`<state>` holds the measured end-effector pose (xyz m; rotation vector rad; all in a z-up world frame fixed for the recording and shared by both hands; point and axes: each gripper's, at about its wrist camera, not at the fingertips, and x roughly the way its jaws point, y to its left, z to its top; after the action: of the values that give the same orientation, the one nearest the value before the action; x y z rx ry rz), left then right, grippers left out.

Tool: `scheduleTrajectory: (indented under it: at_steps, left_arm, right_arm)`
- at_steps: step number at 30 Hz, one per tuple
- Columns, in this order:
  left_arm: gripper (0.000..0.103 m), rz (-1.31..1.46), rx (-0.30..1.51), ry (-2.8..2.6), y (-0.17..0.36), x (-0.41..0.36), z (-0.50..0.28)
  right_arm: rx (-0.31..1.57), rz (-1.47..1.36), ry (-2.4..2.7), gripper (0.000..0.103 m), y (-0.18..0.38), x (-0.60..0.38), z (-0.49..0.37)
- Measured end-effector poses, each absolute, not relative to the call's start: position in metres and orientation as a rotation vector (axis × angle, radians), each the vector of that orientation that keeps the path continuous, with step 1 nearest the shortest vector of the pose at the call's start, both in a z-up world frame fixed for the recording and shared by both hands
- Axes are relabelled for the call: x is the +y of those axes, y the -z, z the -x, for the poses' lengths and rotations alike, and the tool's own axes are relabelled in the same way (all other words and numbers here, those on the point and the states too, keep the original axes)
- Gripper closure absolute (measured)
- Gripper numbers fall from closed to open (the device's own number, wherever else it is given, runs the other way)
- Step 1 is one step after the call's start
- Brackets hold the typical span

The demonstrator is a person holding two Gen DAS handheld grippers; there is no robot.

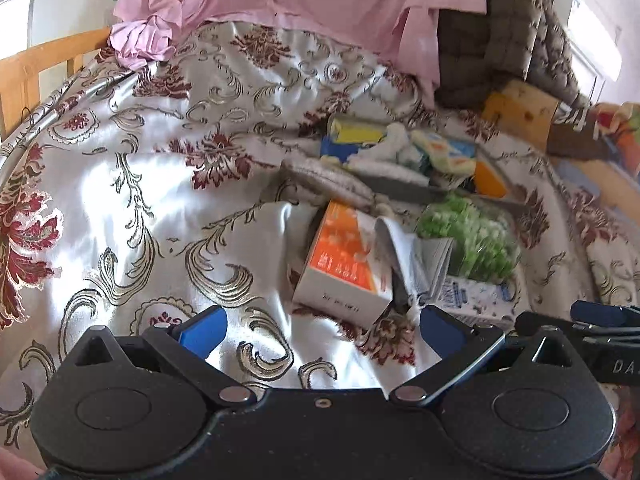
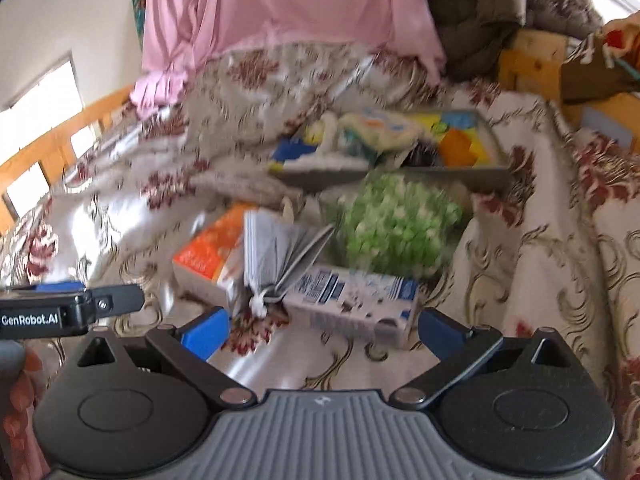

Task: Organize soft objects
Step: 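Move both open grippers back over the pile of items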

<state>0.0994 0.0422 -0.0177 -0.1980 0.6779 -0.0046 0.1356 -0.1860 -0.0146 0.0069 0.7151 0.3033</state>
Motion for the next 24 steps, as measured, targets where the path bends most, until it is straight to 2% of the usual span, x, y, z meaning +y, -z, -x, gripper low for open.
scheduleTrajectory:
  at_steps: [11,17,24]
  left_arm:
    - [0.001,0.266,0.765,-0.074,0.024,0.058,-0.11]
    - [0.001,0.297,0.768,-0.097,0.02,0.069,-0.118]
    - [0.001,0.277,0.765,-0.096,0.015,0.083,-0.145]
  right_arm:
    - [0.777,-0.071,-0.343,0.0,0.033,-0.176,-0.157]
    - [0.729,0.006,-0.349,0.0,0.031,-0.15,-0.169]
    - [0.753,-0.088,-0.325,0.0,0.038,-0.141,-0.19]
